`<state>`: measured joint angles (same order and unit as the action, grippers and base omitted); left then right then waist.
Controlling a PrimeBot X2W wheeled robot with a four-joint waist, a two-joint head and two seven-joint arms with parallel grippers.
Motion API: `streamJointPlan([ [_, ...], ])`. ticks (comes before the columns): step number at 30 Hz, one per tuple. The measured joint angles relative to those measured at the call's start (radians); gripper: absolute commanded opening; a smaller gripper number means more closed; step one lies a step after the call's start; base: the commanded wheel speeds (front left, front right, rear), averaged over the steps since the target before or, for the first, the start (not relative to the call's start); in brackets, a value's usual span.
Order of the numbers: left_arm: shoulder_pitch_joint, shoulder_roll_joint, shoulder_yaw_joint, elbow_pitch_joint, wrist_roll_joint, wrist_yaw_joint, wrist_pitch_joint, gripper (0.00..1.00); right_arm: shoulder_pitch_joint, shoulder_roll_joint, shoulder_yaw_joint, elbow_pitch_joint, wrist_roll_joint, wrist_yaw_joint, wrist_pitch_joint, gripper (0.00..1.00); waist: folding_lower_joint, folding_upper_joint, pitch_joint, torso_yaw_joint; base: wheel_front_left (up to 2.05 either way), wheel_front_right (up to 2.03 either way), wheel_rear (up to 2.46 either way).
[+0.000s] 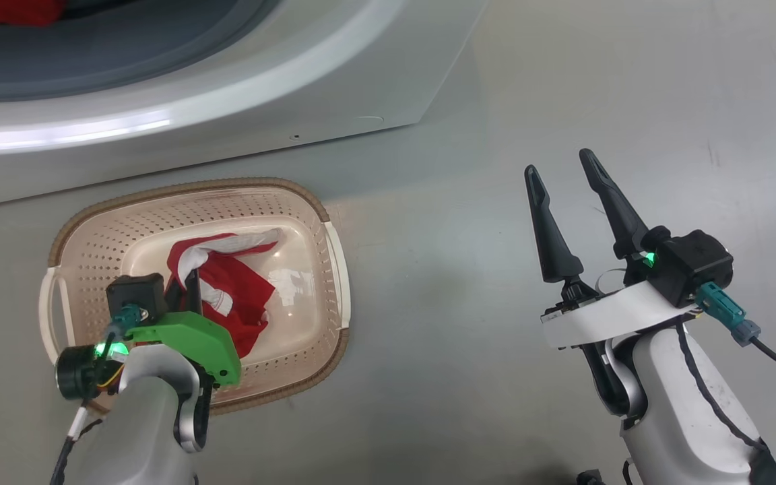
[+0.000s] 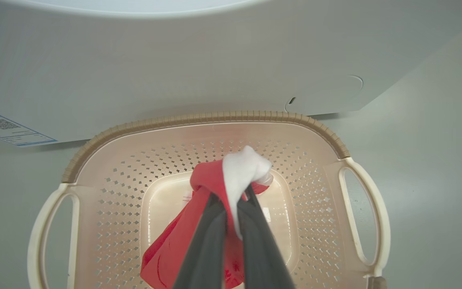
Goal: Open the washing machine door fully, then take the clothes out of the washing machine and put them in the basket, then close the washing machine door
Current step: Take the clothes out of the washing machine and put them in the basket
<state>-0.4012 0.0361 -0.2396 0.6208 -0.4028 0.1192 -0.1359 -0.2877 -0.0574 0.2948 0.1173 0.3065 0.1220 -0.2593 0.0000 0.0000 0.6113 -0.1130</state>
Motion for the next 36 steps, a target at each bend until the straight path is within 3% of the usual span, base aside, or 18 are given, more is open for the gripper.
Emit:
streamJointPlan([
  [4, -0.036, -0.001, -0.013, 0.058, -0.021, 0.000, 0.013, 0.00, -0.010, 0.000, -0.003, 0.001, 0.001, 0.000, 0.000, 1.00, 0.0000, 0.0000, 0.014, -0.012, 0.00, 0.00, 0.00],
  [6, -0.046, -0.001, -0.016, 0.083, -0.031, 0.000, 0.024, 0.36, -0.012, 0.001, -0.002, 0.001, 0.001, 0.000, 0.000, 1.00, 0.0000, 0.0000, 0.017, -0.016, 0.00, 0.00, 0.00],
  [7, -0.052, -0.002, -0.017, 0.095, -0.042, 0.000, 0.031, 0.47, -0.012, 0.001, -0.001, 0.002, 0.002, 0.000, 0.000, 1.00, 0.0000, 0.0000, 0.018, -0.018, 0.00, 0.00, 0.00],
  [8, -0.057, -0.002, -0.016, 0.108, -0.048, 0.000, 0.031, 0.70, -0.012, 0.001, -0.001, 0.002, 0.002, 0.000, 0.000, 1.00, 0.0000, 0.0000, 0.019, -0.020, 0.00, 0.00, 0.00],
  [9, -0.062, -0.002, -0.015, 0.119, -0.052, 0.000, 0.031, 1.00, -0.012, 0.001, -0.001, 0.002, 0.004, 0.000, 0.000, 1.00, 0.0000, 0.0000, 0.019, -0.021, 0.00, 0.00, 0.00],
  [23, -0.105, -0.003, -0.048, 0.206, -0.069, 0.000, -0.035, 1.00, -0.013, 0.001, -0.006, 0.022, 0.009, 0.000, 0.000, 1.00, 0.0000, 0.0000, -0.017, -0.020, 0.00, 0.00, 0.00],
  [36, -0.113, -0.003, -0.085, 0.154, -0.069, 0.000, -0.105, 1.00, -0.007, 0.001, -0.015, 0.046, 0.008, 0.000, 0.000, 1.00, 0.0000, 0.0000, -0.096, 0.000, 0.00, 0.00, 0.00],
])
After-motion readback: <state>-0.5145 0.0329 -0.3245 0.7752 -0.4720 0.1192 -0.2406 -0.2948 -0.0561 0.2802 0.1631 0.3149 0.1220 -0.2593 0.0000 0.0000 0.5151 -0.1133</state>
